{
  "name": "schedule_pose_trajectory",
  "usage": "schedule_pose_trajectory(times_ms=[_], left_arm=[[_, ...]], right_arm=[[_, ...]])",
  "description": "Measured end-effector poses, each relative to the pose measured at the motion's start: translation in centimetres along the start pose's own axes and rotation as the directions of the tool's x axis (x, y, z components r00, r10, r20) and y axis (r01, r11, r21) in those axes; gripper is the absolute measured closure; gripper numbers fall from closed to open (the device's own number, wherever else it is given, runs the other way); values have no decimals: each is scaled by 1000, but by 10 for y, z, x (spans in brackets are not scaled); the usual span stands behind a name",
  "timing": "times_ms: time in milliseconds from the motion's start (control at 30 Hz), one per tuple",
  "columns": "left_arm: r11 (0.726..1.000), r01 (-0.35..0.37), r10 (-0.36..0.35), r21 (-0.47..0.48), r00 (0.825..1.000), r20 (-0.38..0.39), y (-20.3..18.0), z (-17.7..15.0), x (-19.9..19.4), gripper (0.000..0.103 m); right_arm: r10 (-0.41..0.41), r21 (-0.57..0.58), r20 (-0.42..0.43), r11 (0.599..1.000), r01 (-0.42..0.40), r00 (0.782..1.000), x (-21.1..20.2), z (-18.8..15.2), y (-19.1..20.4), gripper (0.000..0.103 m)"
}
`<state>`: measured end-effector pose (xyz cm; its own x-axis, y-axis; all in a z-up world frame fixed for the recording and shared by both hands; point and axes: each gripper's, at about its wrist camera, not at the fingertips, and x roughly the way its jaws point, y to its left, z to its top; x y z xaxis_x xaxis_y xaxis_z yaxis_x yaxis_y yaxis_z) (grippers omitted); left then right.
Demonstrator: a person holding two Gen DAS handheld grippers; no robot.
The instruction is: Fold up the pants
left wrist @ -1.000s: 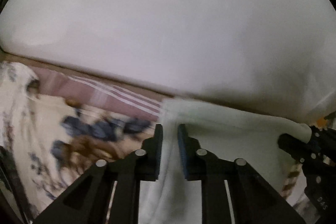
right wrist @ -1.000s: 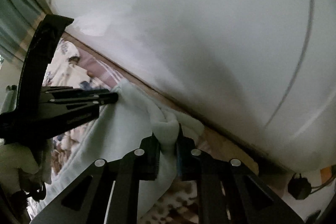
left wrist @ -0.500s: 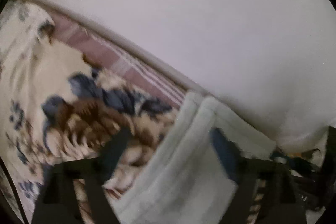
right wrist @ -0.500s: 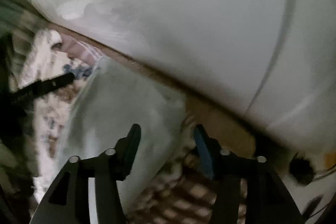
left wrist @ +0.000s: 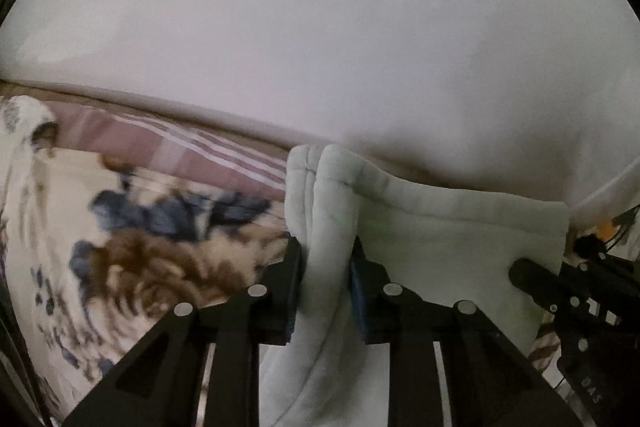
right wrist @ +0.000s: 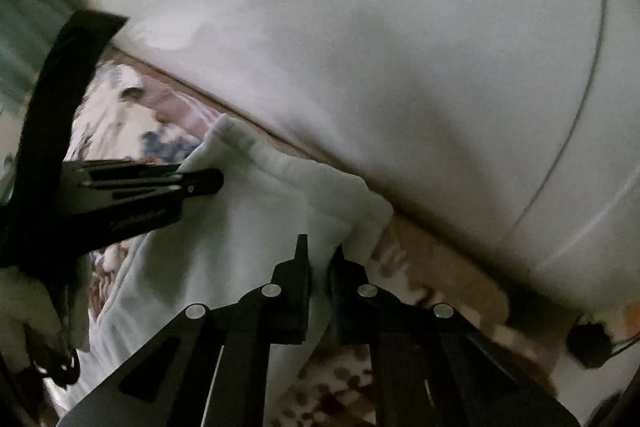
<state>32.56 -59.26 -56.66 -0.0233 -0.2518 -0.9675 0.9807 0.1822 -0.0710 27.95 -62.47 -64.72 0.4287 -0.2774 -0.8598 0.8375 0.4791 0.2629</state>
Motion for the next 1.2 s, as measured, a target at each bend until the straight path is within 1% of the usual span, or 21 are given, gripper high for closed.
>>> schedule_pose_trajectory(times_ms=[67,133,200,233,300,400,433,467,500,567,633,733,800,833,900,967,1000,1067,1133,1167,1200], left_arm=[[1000,-12,13,-15,1000,19,7,-5,-9,84],[999,-12,12,-49,1000,-7,9,-7,-1,84],[997,-22,18,-79,999,-49,10,-4,17,82],[996,-26,19,-84,996,-82,8,0,29,80],[992,-16,6,-125,997,-79,14,13,35,68],[976,52,-65,-212,997,-51,33,14,18,64],[969,64,-72,-240,997,-26,40,10,6,60],[961,62,-61,-271,998,14,48,3,-9,46],[954,64,-50,-293,997,54,52,-5,-22,25],[939,61,-20,-340,993,121,66,-29,-46,2],[916,69,-16,-396,991,134,78,-54,-62,1],[880,38,8,-474,996,93,72,-105,-70,2],[847,14,25,-531,998,66,74,-138,-79,2],[829,14,19,-560,998,54,73,-149,-82,2],[778,-2,13,-629,1000,13,78,-198,-83,2],[731,-8,-2,-683,1000,-14,91,-232,-71,2],[704,-15,-8,-710,1000,-30,93,-252,-69,2],[660,-15,-18,-752,999,-35,99,-282,-60,2],[634,12,-13,-773,1000,5,101,-292,-59,2],[619,15,-3,-785,1000,17,102,-293,-60,0],[606,17,-3,-796,1000,18,102,-294,-64,0]], right_arm=[[3,-32,39,999,-1,999,-9,3,10,95],[-15,-38,29,999,16,999,-1,7,14,95],[-23,-10,-16,1000,23,1000,18,10,9,95],[-31,-7,-74,999,31,997,35,12,6,95],[-43,9,-137,999,44,990,52,14,0,93],[10,46,-219,999,0,976,54,19,-9,68],[50,68,-221,997,-36,974,45,19,-14,40],[79,85,-205,994,-62,976,38,17,-18,20],[107,99,-184,991,-90,977,28,15,-22,19],[129,114,-200,988,-108,971,19,8,-26,19],[174,164,-236,977,-137,956,24,-2,-33,19],[272,260,-265,944,-203,925,52,-17,-40,19],[315,298,-241,924,-239,918,71,-20,-36,34],[377,327,-206,896,-299,903,77,-20,-35,51],[476,329,-132,848,-414,870,79,-16,-29,53],[586,346,-94,777,-526,805,83,-15,-24,53],[593,354,-103,772,-528,799,88,-16,-24,53],[537,355,-167,815,-458,827,112,-15,-20,53],[570,403,-165,784,-473,805,131,-15,-21,53],[576,405,-161,779,-479,801,135,-13,-19,54],[567,391,-158,788,-476,809,133,-9,-16,63]])
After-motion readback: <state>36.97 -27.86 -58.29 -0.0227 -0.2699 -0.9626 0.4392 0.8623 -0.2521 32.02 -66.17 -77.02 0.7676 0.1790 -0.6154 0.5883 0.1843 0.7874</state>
